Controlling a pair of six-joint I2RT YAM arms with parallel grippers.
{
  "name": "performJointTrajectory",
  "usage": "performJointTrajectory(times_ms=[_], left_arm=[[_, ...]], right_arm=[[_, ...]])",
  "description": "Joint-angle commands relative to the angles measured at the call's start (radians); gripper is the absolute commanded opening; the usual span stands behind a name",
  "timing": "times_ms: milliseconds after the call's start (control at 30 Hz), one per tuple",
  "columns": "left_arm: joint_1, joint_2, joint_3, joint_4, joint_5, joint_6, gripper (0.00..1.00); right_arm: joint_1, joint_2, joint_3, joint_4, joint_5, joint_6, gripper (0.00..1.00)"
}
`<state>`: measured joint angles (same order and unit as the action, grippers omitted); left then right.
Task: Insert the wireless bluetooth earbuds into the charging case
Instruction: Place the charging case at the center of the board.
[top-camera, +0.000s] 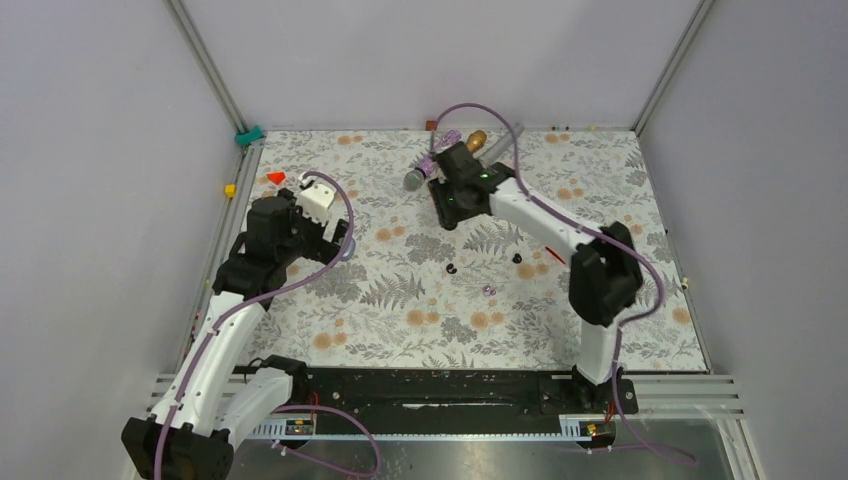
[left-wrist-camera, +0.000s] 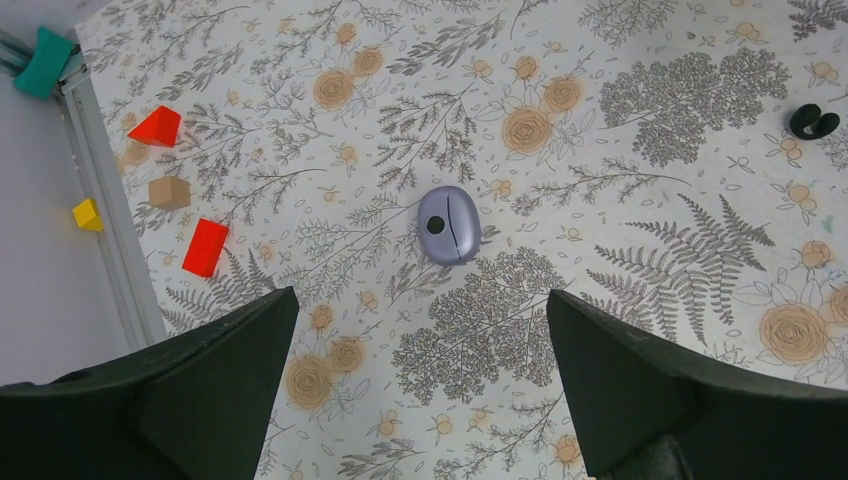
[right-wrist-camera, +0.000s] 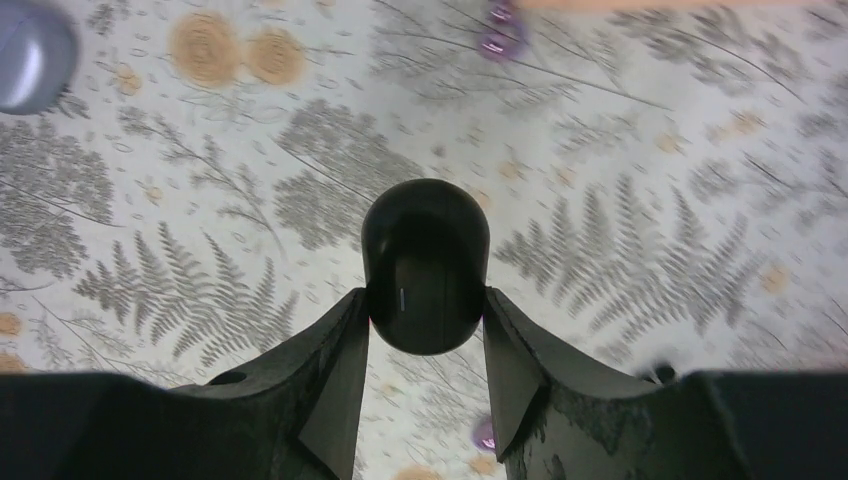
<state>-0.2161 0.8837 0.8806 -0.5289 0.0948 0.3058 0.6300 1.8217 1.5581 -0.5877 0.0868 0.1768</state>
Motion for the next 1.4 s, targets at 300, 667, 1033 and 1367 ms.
performJointTrajectory(times_ms=[300,667,1033,1367], left_arm=[[0.011,-0.048,-0.026,0.126,-0.082,-0.024,0.99],[0.011,-0.048,-0.030,0.131,-0.076,-0.023,0.98],[0.011,-0.058,-0.032,0.131,-0.070,-0.023,0.99],[0.011,-0.047,-0.032,0.129,-0.066,-0.024,0.99]], right_arm=[[0.139,0.486,0.554,-0.182,0.000,0.028,0.40],[0.179,0.561,0.587,-0.207,-0.001,0.032,0.44],[0.199,0.615,0.621,-0.239,-0.003,0.039,0.52],[0.192,0.535,0.641,-0.261,-0.179,-0.029,0.81]])
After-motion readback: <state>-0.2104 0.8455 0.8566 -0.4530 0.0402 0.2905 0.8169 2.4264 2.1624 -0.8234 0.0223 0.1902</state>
